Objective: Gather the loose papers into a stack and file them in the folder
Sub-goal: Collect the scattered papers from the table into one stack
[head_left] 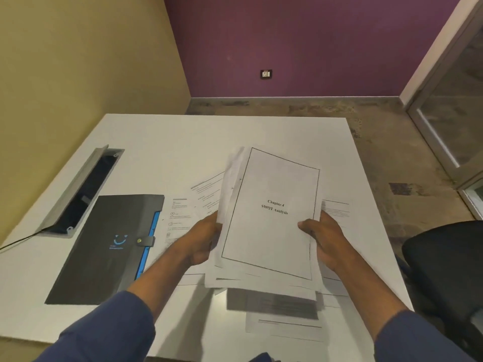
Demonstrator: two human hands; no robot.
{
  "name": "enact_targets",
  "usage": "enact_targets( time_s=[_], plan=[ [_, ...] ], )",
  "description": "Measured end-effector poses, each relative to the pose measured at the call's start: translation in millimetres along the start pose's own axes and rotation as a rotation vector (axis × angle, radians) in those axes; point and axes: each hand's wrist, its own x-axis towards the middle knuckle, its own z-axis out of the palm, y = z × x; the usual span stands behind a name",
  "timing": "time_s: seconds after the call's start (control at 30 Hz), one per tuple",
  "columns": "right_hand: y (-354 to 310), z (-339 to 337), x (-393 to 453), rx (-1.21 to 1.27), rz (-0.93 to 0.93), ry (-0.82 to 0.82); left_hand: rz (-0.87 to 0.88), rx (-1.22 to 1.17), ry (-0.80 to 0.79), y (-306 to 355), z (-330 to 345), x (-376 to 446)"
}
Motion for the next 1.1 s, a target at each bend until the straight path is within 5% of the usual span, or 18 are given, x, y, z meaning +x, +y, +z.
enact_targets(
  time_s=[0.23,0.4,0.73,0.87,1.1],
  plan=[
    [-7.8,49.9,-9.5,-0.035,-0.105,-0.041,0.035,-0.276,0.135,21.9,-40.1,-18.8],
    [-11.1,89.5,-16.0,-0.111,-0.121,-0.147,0.178,0.127,0.243,34.5,-57.2,-19.6],
    [-7.2,133.0,-24.2,-0.19,-0.39,-0.094,0.502,0.107,0.279,45.3,-87.0,-33.4],
    [11.3,128.6,-20.2,-0.197,-0.336,-0.126,0.387,0.137,0.205,34.2,-100.8,-26.1],
    [43.6,131.7,-10.5,-0.318,-0.251,-0.048,0.3,0.141,0.316,-4.9,-104.9,-7.4]
  ],
)
